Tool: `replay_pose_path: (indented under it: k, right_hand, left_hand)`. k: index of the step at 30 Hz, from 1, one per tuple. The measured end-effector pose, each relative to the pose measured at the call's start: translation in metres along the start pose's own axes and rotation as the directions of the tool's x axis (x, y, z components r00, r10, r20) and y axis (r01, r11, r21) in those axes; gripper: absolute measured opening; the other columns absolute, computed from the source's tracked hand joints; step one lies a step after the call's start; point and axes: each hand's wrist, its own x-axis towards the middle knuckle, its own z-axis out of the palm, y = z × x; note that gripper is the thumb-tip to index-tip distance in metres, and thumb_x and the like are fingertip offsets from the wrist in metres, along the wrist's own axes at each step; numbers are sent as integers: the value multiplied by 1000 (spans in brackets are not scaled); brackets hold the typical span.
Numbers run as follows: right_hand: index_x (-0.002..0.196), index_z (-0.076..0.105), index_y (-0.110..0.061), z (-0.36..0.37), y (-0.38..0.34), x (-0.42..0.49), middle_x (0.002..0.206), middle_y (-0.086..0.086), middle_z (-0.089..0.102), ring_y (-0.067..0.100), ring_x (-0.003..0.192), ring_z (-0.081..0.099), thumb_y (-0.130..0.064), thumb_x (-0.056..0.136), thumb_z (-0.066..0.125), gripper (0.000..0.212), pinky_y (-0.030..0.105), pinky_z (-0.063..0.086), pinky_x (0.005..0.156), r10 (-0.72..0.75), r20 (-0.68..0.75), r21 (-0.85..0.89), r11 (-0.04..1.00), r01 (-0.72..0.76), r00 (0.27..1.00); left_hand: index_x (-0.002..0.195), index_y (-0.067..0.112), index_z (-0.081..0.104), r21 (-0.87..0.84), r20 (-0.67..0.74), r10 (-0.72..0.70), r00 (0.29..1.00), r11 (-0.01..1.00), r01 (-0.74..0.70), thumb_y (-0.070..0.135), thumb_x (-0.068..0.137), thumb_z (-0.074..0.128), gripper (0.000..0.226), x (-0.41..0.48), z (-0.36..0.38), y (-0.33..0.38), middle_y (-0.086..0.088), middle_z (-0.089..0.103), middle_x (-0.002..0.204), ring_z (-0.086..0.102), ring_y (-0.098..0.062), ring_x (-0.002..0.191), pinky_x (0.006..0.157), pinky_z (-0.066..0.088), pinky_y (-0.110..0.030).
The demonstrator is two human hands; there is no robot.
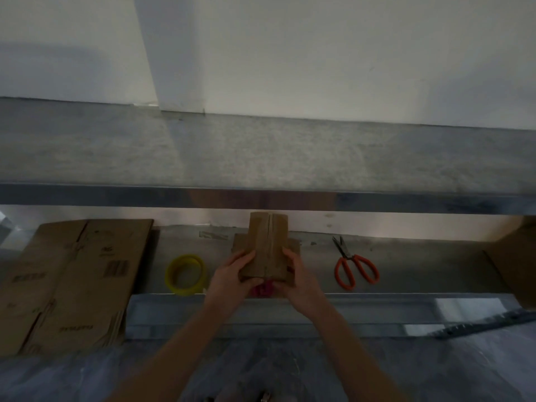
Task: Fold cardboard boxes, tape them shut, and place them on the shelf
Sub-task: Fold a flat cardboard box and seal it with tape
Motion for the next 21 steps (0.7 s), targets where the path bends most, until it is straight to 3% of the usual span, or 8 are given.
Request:
replay_pose_path:
  k: [7,12,16,21]
  right_hand:
    - [152,20,-20,-19,5,15,150,8,40,17,131,47,-7,88,70,82,37,43,109,24,39,7,1000,-24,999]
    - [155,19,-27,-17,4,13,161,5,21,22,141,35,-37,88,69,83,37,35,114,-67,-32,-234,971,58,997]
    - [154,20,-30,-13,5,10,161,5,20,25,142,32,-63,84,55,86,44,37,113,-165,-127,-319,940,118,978]
    - [153,23,-27,-9,-5,-5,160,4,22,24,145,24,-54,87,62,81,44,31,117,-253,-226,-451,883,129,941]
  left_hand:
    - [138,33,48,13,-5,4,1000,1000,-4,32,77,78,68,17,7,13,8,37,146,46,-14,128,107,43,-37]
    - [143,26,34,138,90,71,993,987,-83,35,83,71,71,18,-3,22,2,31,145,48,-19,123,104,44,-34]
    - [149,25,23,209,140,97,985,970,-125,40,84,69,81,13,-13,26,1,22,154,38,-20,134,110,36,-35]
    - [151,29,15,342,140,154,978,920,-194,57,86,55,82,3,-43,27,8,18,156,24,-17,142,115,28,-38]
